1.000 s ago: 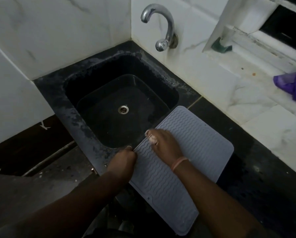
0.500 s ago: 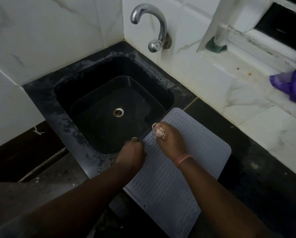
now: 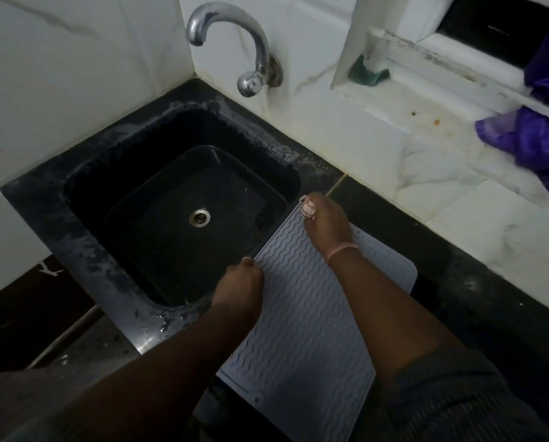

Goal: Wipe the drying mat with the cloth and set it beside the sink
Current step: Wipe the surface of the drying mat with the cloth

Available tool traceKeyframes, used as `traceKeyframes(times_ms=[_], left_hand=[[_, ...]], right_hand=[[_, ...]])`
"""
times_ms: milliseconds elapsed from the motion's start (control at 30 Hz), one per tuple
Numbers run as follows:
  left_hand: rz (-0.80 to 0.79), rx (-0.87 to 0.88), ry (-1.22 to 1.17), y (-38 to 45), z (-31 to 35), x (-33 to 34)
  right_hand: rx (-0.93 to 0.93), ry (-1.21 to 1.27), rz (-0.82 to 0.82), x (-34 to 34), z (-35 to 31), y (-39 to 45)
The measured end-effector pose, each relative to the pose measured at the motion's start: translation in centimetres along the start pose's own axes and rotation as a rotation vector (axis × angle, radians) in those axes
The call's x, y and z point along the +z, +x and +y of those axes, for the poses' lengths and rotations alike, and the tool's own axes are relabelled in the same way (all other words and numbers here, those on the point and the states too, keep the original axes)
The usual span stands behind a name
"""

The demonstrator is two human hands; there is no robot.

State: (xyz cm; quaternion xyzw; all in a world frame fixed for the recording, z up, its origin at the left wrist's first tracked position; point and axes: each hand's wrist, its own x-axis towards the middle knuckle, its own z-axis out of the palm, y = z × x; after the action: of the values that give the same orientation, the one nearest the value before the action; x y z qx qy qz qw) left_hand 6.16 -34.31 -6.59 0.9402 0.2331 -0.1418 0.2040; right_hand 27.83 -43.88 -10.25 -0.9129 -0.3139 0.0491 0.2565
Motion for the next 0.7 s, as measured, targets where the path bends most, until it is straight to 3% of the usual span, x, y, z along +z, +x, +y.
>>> traceKeyframes(times_ms=[167, 333, 433, 700], left_hand=[[-0.002, -0.023, -0.037, 0.6, -0.2, -0.2], [0.053, -0.053, -0.002, 0.5, 0.0, 0.1], [0.06, -0.065, 0.028, 0.4, 0.2, 0.4], [-0.053, -0.027, 0.051, 1.0, -0.4, 0.3]], right_hand=[[0.009, 0.033, 0.01, 0.1, -2.0, -0.5], [-0.221, 0.077, -0.178, 1.1, -5.3, -9.5], [-0.276, 0.066, -0.193, 1.2, -5.1, -12.8], [-0.14, 0.023, -0.065, -1.8, 0.8, -6.2]])
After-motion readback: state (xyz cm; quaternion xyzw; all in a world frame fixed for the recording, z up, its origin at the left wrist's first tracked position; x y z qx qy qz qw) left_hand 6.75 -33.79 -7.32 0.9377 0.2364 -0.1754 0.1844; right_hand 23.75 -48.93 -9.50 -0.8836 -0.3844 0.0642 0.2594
